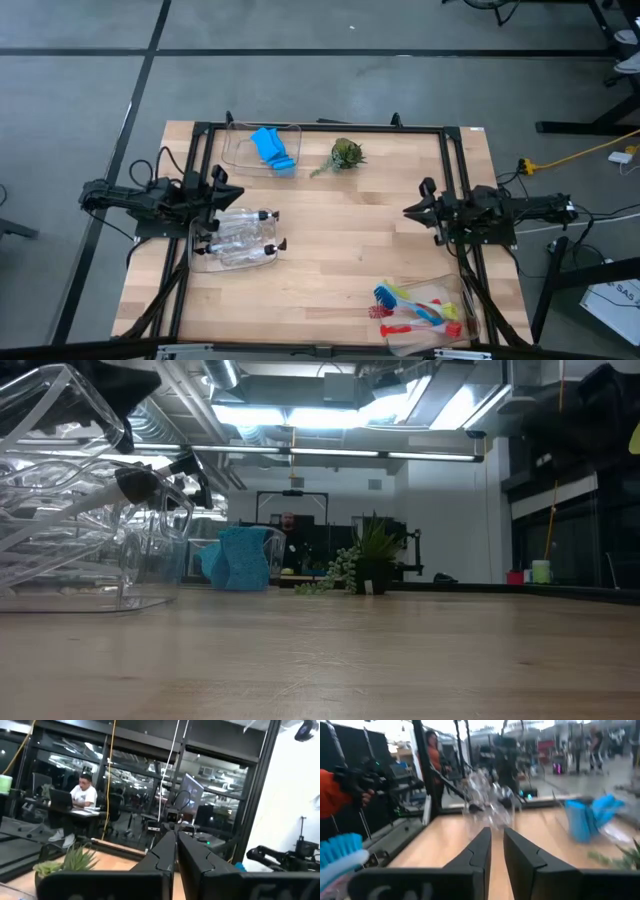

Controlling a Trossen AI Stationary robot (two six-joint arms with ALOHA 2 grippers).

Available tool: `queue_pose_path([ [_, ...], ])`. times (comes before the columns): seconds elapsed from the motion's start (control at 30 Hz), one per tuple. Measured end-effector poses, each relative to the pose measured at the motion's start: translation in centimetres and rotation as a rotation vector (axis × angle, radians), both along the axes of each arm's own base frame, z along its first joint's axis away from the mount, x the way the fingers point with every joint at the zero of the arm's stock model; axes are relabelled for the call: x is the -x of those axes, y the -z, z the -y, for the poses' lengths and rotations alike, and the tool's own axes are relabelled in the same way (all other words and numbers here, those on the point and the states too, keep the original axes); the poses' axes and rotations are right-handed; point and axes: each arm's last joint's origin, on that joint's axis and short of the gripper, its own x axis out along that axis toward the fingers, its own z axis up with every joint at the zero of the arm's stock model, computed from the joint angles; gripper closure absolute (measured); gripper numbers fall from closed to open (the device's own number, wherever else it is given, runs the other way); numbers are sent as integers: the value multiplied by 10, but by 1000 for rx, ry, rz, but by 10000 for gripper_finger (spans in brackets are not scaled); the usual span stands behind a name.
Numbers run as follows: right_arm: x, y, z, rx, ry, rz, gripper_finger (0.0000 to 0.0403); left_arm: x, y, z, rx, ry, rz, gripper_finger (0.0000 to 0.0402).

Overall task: Pick & Place Kitchen Sink Supplies
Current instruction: Return to Home Position

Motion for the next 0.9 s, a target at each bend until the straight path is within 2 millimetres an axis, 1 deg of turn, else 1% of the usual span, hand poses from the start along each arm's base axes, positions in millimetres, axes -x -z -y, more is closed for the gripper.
queue_pose_path([
  [0.13,-1,7,2,-37,15,-80,351,-1,3,0,-7,10,-29,387],
  [0.37,-1,7,2,-127,22,-86,351,-1,3,0,-8,9,-33,391],
  [0.63,-1,7,2,-264,13,-97,351,-1,3,0,-9,9,-33,385],
  [0.9,-1,7,2,-285,12,-99,351,-1,3,0,-9,9,-33,388],
])
